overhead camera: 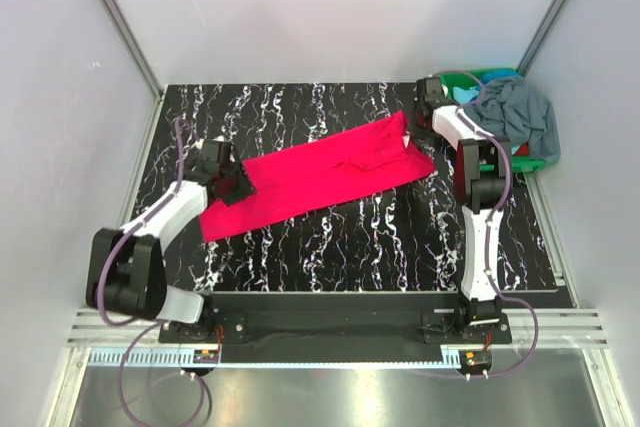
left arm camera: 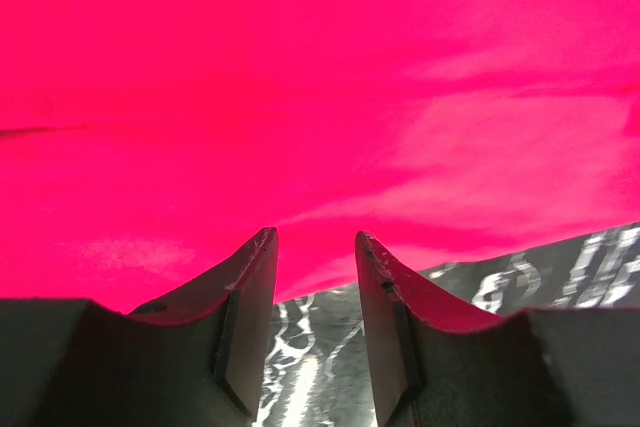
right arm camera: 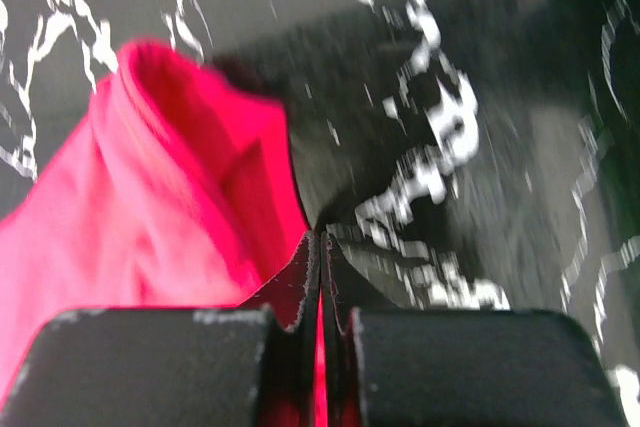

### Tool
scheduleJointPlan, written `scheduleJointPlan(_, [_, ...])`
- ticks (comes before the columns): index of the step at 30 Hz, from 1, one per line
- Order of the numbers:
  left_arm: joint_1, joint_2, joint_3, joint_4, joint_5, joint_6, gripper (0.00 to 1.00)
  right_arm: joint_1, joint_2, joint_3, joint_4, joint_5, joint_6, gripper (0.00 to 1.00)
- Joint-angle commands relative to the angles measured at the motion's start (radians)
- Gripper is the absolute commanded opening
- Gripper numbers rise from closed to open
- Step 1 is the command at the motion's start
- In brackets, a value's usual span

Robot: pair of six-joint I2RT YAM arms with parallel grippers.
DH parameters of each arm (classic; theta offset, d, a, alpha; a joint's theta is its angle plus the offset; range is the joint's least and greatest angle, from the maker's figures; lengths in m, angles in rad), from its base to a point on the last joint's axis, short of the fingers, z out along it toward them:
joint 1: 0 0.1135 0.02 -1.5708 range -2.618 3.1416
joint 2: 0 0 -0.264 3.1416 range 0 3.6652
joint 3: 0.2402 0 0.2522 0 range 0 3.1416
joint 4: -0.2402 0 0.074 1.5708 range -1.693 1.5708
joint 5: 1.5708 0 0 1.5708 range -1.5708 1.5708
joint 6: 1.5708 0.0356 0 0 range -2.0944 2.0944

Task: Fold and stack the t-shirts
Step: Fold the tshirt

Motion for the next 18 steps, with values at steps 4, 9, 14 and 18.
scheduleJointPlan(4, [-0.072,0.083,-0.015,0.014,0.049,0.075,0.40,-0.007,0.068,0.179,-0.038,-0.003,-0.068,0.01])
scheduleJointPlan(9, [-0.086,0.164,-0.082,0.015,0.063,-0.016,0.40,-0.009,0.003,0.239,-0.060,-0.029,-0.085,0.02])
scheduleJointPlan(14, [-0.086,0.189,-0.131,0.034,0.032,-0.054,0.41,-0.007,-0.119,0.204,-0.100,-0.055,-0.002,0.03])
scheduleJointPlan(18, [-0.086,0.172,-0.163,0.044,0.049,-0.109,0.41,-0.007,-0.196,0.081,-0.081,-0.143,0.147,0.06])
